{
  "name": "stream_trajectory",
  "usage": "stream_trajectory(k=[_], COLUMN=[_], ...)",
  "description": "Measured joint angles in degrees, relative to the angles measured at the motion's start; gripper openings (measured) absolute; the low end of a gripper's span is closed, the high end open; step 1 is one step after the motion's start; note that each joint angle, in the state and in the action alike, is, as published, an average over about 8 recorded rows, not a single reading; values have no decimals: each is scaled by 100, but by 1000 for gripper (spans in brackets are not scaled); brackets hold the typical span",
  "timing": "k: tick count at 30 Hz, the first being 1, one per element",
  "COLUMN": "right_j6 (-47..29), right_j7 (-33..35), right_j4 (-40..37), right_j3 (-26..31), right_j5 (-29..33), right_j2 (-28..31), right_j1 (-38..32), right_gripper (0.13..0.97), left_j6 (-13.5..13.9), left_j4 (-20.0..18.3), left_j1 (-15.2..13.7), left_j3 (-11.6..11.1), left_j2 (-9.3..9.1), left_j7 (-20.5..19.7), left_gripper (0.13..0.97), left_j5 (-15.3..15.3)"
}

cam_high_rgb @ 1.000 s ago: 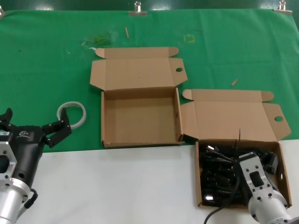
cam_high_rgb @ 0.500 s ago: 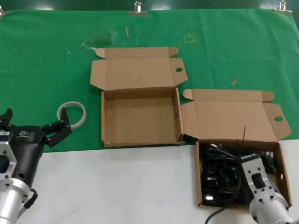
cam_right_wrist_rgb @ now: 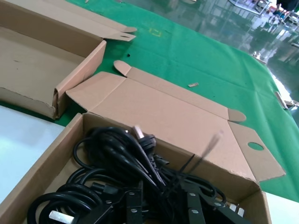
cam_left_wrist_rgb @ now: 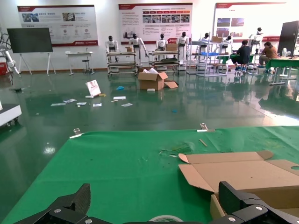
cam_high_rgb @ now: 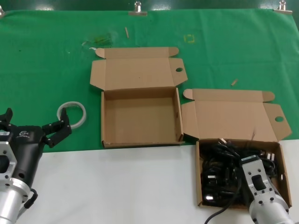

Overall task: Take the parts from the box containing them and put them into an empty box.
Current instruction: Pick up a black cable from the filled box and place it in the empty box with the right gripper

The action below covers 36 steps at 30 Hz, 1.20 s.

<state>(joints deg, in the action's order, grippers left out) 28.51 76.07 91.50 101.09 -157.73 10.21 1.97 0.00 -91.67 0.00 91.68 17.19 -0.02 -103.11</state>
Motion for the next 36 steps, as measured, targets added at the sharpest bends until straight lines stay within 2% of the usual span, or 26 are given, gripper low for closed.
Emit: stream_trajectory(k=[3,12,27,36], right_j6=[41,278,766,994], right_j7=[-9,104,358,544], right_j4=[60,457,1424,1873], right_j3=[14,17,-37,46], right_j5=[0,0,0,0], right_j2=[0,0,0,0], right_j1=[18,82,184,-45], right_gripper=[296,211,184,172], left_j6=[0,0,0,0], left_j4=[0,0,0,0], left_j1=[0,0,0,0], left_j3=[0,0,0,0], left_j2=[0,0,0,0], left_j7=[0,-2,-2,-1], left_gripper=[965,965,965,965], left_j5=[0,1,1,1])
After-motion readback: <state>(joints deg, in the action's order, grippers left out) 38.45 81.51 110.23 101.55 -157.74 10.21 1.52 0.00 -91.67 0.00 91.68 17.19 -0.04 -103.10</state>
